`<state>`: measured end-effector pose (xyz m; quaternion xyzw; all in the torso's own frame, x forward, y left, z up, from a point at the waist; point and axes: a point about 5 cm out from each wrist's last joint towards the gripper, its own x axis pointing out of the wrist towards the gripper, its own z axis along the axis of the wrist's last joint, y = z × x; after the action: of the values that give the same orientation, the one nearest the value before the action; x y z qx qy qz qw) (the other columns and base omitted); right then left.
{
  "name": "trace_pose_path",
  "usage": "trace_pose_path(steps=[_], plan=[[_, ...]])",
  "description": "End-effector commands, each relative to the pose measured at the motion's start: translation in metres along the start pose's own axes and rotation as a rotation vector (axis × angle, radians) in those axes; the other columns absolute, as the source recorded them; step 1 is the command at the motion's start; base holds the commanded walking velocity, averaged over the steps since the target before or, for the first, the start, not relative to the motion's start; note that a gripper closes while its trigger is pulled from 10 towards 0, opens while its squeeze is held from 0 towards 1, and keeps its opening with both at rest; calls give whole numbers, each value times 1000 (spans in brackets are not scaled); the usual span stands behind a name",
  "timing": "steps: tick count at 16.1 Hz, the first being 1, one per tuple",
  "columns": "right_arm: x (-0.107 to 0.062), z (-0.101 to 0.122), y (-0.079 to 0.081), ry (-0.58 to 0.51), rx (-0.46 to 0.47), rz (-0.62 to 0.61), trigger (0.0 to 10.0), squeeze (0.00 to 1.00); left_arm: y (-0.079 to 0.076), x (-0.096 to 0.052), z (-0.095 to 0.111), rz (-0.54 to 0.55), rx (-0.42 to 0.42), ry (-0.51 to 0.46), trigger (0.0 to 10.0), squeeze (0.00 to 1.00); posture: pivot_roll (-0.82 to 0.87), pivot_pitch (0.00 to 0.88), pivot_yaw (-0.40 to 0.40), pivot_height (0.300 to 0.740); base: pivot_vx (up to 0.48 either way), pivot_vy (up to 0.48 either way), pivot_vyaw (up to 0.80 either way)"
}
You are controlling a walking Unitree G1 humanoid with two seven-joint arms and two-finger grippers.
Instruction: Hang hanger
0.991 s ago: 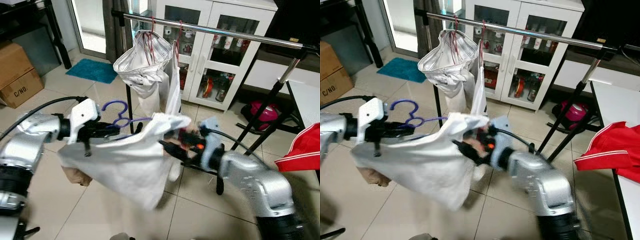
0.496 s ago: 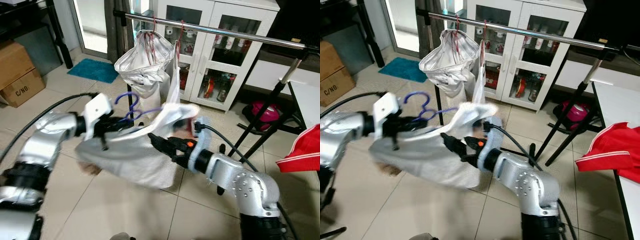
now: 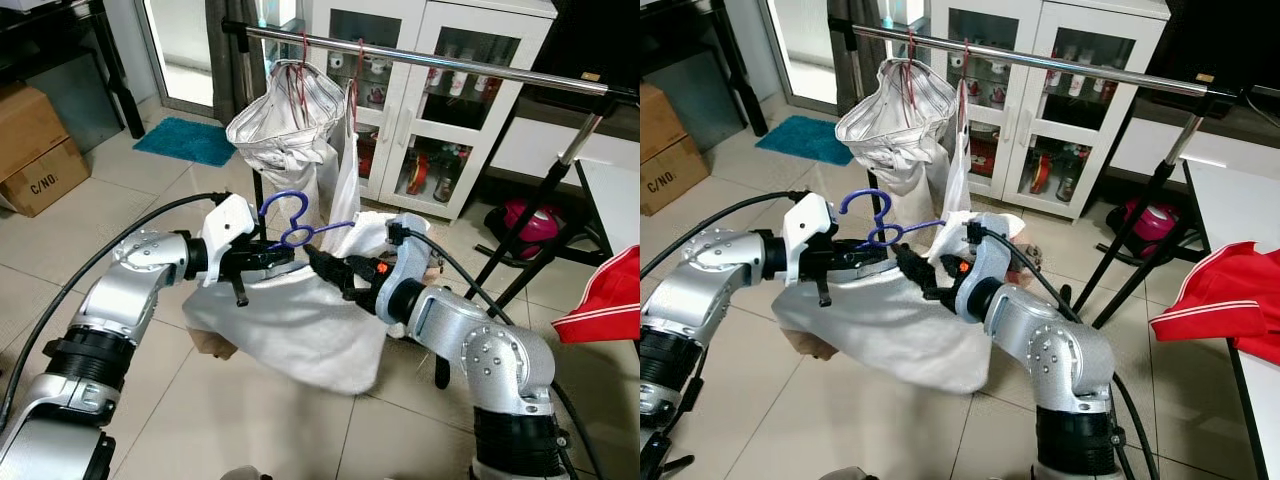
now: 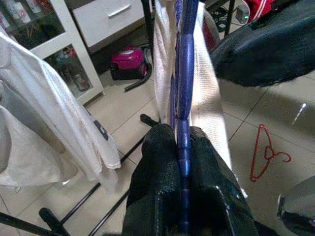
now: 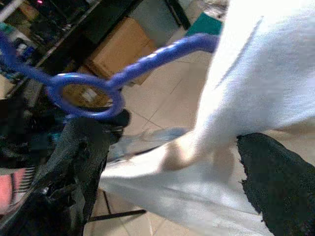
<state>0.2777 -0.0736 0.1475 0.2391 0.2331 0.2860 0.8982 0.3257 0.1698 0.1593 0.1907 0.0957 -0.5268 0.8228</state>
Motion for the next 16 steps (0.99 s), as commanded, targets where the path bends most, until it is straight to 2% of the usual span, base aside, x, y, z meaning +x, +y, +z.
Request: trace_pose_path(steps=[1,2,3,4,5,9,16], plan=[[1,1,-3,-4,-12,-41,10000,0,-3,1,7,-13,19,-20,0,0,-35,0,-9,740,0,0,0],[1,1,-4,-7,-12,-53,10000,0,-4,1,7,-16,18,-20,0,0,-35,0,-9,740,0,0,0],[2,3,-8,-22,-2,-81,7882,0,-4,0,7,-15,19,-15,0,0,-31,0,-12,740,0,0,0],[2,2,-10,-16,-12,-99,2706,0,-3,-2,8,-13,19,-14,0,0,-31,0,-12,740,0,0,0],[2,1,-14,-8,-29,-123,0,0,-2,-3,8,-12,20,-12,0,0,-30,0,-12,740,0,0,0],[2,2,-22,-19,-31,-167,0,0,-4,-6,10,-25,23,-5,0,0,-30,0,-14,740,0,0,0],[3,6,-25,-59,-21,-164,0,0,-4,-7,12,-39,24,0,0,0,-30,0,-9,740,0,0,0]])
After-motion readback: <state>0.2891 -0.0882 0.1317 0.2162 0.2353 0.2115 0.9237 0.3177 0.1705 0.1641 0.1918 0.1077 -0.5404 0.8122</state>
